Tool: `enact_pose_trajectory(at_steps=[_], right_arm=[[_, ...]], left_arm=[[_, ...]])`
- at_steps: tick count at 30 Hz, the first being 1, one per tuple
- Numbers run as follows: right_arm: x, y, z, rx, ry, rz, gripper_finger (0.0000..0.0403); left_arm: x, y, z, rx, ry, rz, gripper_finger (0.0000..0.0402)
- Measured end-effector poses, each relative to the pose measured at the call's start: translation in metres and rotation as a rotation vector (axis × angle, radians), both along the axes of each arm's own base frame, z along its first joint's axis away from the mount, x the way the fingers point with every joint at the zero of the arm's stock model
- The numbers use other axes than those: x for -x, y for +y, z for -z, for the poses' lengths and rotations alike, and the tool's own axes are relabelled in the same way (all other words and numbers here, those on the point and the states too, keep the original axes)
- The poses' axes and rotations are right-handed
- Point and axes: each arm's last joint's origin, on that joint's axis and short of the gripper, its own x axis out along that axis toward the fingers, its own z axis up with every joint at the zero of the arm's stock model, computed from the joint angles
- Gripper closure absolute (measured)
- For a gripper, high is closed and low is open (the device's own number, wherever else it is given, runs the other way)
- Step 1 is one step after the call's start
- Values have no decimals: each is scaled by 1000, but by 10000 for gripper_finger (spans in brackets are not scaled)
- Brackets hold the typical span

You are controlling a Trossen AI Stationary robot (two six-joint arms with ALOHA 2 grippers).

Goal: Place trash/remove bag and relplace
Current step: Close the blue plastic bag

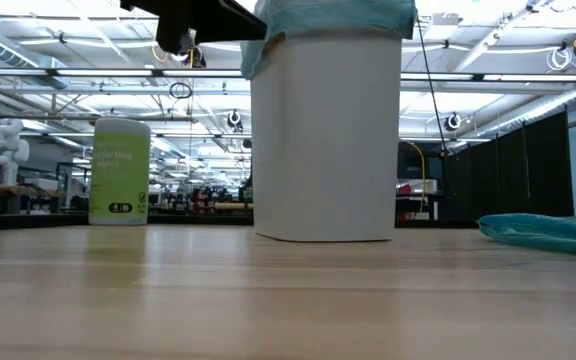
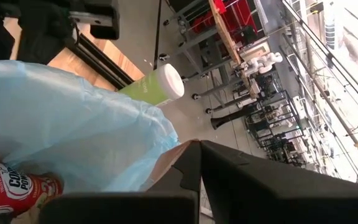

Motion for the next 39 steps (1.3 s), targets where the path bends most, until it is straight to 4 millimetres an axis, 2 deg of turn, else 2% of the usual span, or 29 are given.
enact_pose_trajectory(at_steps=[7, 11, 17, 20, 22, 27, 28, 33, 39], right_arm=[[0, 0, 0, 0, 0, 0, 403], [0, 0, 0, -4, -2, 1, 403], [0, 0, 0, -7, -3, 2, 403], [0, 0, 0, -7, -3, 2, 403], [0, 0, 0, -7, -3, 2, 403], [0, 0, 0, -7, -3, 2, 403], [0, 0, 0, -7, -4, 2, 403], [0, 0, 0, -8, -4, 4, 403], [0, -1, 0, -16, -13, 34, 403]], left_arm=[[-4, 0, 9, -21, 45, -29, 240], [-10, 1, 19, -60, 83, -51, 231], [-22, 8, 19, -34, -8, -104, 231], [-24, 10, 18, -22, -46, -120, 246], [-24, 10, 16, -19, -64, -130, 270], [-24, 10, 14, -12, -88, -134, 379], [-24, 9, 14, -12, -87, -130, 389], [-21, 1, 12, -21, -87, -116, 399], [-4, -18, -6, -89, -121, -97, 400]])
